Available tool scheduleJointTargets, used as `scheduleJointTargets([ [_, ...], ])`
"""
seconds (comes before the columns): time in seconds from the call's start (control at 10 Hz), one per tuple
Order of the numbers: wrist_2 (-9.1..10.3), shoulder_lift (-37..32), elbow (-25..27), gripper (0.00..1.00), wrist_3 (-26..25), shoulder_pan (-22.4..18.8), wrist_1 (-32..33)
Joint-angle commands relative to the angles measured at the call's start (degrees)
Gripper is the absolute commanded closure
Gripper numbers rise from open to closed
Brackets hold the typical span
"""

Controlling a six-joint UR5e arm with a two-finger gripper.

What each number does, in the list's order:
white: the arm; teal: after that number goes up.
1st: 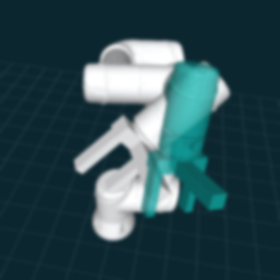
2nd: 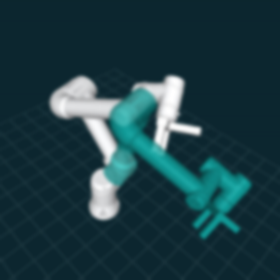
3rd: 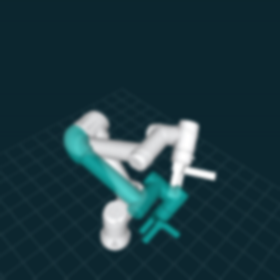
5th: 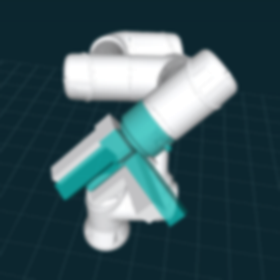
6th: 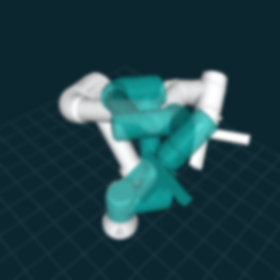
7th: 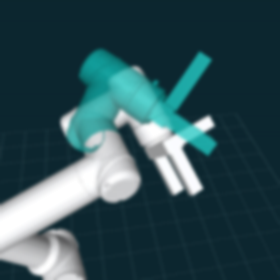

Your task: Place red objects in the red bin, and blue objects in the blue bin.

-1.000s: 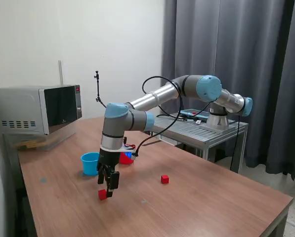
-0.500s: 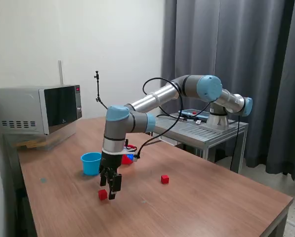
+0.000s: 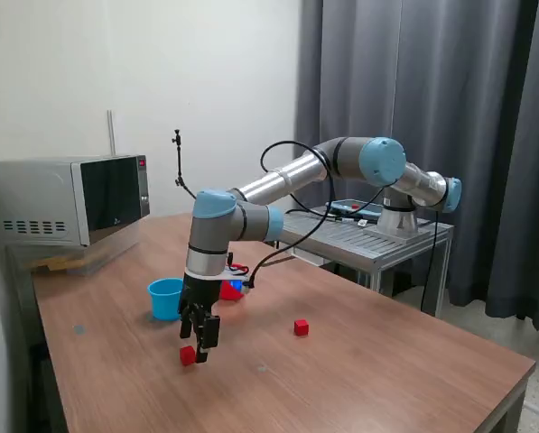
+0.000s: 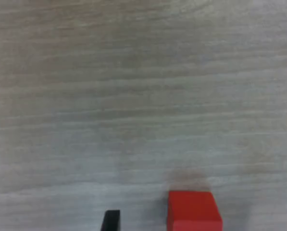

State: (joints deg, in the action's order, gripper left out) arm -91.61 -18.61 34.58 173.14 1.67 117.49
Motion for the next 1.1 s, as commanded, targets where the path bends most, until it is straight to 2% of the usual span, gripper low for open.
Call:
scheduleJointTargets([
  [0.0, 0.90, 0.0, 0.0, 0.00, 0.0, 0.0, 0.2],
  [0.1, 2.22, 0.0, 0.0, 0.00, 0.0, 0.0, 0.2],
  [1.0, 1.88, 0.2, 0.0, 0.00, -0.1, 0.1, 0.2],
])
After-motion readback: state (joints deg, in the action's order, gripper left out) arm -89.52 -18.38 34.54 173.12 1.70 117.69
